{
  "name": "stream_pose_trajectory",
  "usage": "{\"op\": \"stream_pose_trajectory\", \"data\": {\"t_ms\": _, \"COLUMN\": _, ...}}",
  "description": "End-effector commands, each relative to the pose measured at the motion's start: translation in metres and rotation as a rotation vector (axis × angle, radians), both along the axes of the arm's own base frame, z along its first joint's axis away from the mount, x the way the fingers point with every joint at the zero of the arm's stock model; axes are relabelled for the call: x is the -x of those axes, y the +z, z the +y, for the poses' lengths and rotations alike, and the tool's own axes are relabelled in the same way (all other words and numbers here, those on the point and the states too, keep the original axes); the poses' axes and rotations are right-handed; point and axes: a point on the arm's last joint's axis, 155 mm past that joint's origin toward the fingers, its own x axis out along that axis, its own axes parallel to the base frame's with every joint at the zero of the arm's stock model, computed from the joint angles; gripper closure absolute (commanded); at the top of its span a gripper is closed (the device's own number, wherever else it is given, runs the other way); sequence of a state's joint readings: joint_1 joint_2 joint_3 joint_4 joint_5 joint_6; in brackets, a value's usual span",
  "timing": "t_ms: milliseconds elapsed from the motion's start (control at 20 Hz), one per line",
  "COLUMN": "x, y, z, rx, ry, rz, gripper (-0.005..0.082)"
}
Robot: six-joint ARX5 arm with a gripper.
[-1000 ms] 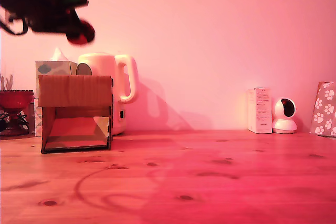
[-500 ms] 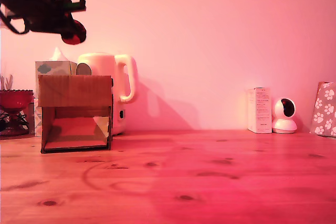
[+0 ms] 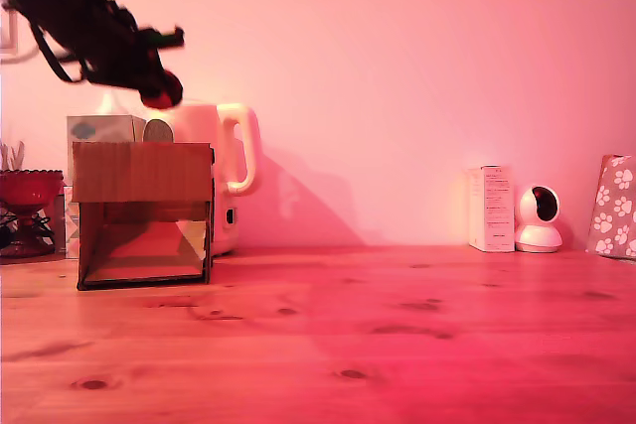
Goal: Drop the footbag into the cardboard dice tower
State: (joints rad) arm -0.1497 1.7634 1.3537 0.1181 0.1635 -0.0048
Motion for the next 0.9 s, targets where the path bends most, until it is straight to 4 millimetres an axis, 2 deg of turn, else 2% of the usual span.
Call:
{"op": "stream_pose_trajectory", "data": {"t_ms": 0, "x": -0.008, "y": -0.002, "z": 0.000, "rx": -0.003, "ry": -0.001, "rz": -0.004, "gripper": 0.0695}}
{"op": "stream_pose_trajectory", "data": {"t_ms": 150, "x": -0.012, "y": -0.008, "z": 0.000, "rx": -0.005, "ry": -0.001, "rz": 0.005, "gripper": 0.0695}}
{"op": "stream_pose_trajectory", "data": {"t_ms": 300, "x": -0.013, "y": -0.004, "z": 0.000, "rx": -0.004, "ry": -0.002, "rz": -0.010, "gripper": 0.0683}}
{"op": "stream_pose_trajectory", "data": {"t_ms": 350, "x": -0.013, "y": -0.002, "z": -0.001, "rx": -0.011, "ry": -0.005, "rz": -0.021, "gripper": 0.0615}}
{"op": "stream_pose_trajectory", "data": {"t_ms": 400, "x": -0.014, "y": -0.001, "z": -0.001, "rx": -0.012, "ry": -0.006, "rz": -0.028, "gripper": 0.0466}}
{"op": "stream_pose_trajectory", "data": {"t_ms": 500, "x": -0.013, "y": -0.001, "z": -0.002, "rx": -0.023, "ry": -0.017, "rz": -0.030, "gripper": 0.0108}}
{"op": "stream_pose_trajectory", "data": {"t_ms": 550, "x": -0.012, "y": -0.003, "z": -0.003, "rx": -0.024, "ry": -0.020, "rz": -0.021, "gripper": 0.0048}}
{"op": "stream_pose_trajectory", "data": {"t_ms": 850, "x": -0.008, "y": -0.014, "z": -0.002, "rx": -0.034, "ry": -0.022, "rz": 0.025, "gripper": 0.0048}}
